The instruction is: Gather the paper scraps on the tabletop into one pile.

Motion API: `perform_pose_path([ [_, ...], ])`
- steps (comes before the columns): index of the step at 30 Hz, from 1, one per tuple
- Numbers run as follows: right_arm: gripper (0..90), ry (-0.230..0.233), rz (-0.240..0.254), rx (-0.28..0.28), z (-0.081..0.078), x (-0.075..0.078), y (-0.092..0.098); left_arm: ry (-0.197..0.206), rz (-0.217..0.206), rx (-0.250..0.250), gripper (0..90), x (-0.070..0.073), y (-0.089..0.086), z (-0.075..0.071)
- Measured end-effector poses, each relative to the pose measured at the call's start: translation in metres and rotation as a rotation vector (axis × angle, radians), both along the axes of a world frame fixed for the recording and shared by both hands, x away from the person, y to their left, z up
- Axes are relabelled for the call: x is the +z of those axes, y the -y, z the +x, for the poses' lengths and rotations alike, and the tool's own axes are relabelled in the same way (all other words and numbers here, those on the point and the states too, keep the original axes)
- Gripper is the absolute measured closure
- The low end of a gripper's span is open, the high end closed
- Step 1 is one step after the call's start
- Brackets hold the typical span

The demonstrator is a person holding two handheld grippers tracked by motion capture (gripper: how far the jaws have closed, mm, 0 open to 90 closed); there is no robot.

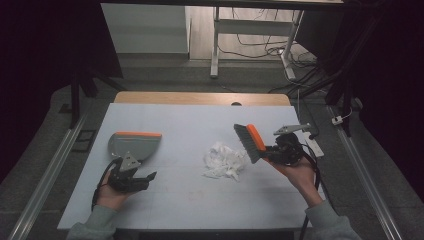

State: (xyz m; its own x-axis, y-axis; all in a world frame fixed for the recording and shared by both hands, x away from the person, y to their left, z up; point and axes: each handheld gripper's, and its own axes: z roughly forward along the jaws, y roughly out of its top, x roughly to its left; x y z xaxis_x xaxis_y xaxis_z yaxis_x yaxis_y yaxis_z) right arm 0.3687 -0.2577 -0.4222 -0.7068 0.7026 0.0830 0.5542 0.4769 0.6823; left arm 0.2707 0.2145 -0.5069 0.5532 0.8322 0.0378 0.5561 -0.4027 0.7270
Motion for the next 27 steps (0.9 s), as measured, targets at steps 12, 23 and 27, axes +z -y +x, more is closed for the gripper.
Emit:
perform_pose_path([
  [12,70.9,0.071,0.005,-0.022,-0.026,-0.013,0.03,0.002,-0.003,0.003,32.3,0.001,0.0,-0.001],
  [23,70.9,0.122,0.008,-0.062,-0.046,-0.029,0.059,0.004,-0.028,-0.002,31.6,0.002,0.002,-0.005],
  [27,70.9,0.127,0.009,-0.066,-0.051,-0.034,0.068,0.008,-0.035,-0.01,31.1,0.003,0.005,-0.01],
])
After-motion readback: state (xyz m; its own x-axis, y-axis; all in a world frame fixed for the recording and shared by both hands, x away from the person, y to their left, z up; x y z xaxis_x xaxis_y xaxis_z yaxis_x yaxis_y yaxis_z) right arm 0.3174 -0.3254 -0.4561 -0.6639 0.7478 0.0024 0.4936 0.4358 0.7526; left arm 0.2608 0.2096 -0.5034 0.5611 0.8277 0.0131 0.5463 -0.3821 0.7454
